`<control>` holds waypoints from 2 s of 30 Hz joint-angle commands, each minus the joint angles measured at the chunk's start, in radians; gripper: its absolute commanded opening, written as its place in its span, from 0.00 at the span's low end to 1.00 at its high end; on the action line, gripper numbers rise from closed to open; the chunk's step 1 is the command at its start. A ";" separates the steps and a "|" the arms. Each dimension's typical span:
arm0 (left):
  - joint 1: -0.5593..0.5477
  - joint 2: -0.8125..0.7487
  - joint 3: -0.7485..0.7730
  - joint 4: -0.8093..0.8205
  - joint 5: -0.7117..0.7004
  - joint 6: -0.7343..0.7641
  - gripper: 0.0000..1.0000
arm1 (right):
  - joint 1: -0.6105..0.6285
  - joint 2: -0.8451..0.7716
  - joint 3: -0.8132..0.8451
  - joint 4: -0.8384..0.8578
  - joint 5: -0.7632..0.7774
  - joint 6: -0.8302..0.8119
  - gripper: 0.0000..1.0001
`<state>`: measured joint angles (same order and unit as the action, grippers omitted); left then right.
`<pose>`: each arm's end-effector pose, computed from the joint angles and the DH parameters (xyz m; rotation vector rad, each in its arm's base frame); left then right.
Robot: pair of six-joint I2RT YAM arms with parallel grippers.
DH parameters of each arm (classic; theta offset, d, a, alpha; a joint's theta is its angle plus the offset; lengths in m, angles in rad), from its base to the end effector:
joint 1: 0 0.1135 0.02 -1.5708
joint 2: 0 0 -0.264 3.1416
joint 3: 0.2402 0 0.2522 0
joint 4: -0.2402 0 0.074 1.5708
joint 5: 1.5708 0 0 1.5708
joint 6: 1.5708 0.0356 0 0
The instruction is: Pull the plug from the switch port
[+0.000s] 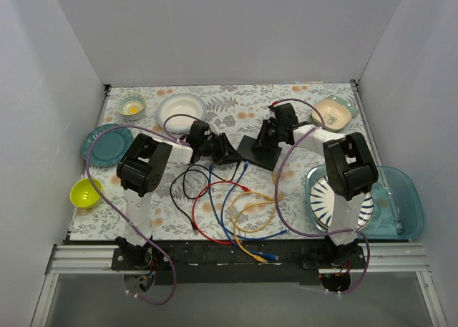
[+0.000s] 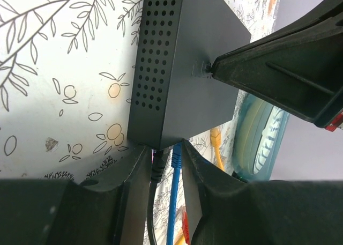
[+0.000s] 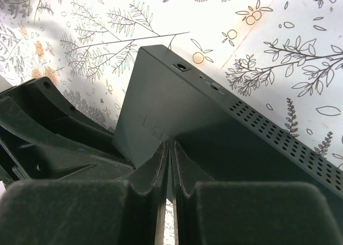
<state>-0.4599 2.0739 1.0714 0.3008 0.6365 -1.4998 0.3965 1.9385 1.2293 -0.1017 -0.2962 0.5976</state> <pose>0.3563 -0.2001 0.1044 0.9775 -2.5337 1.5274 0.3781 0.1696 0.1675 0.1024 2.4940 0.8012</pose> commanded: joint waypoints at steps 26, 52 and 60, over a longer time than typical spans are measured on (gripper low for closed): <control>-0.034 0.080 -0.027 -0.106 -0.081 0.093 0.00 | 0.027 0.010 -0.073 -0.020 0.020 -0.021 0.13; -0.034 0.037 -0.080 -0.118 -0.063 0.115 0.00 | 0.151 0.046 0.107 -0.214 0.180 -0.098 0.12; -0.033 -0.053 -0.180 -0.115 -0.067 0.130 0.00 | 0.127 0.047 0.108 -0.213 0.195 -0.091 0.12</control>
<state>-0.4793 2.0514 0.9985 0.3840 0.6220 -1.4303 0.5621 1.9663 1.3067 -0.3435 -0.1925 0.5213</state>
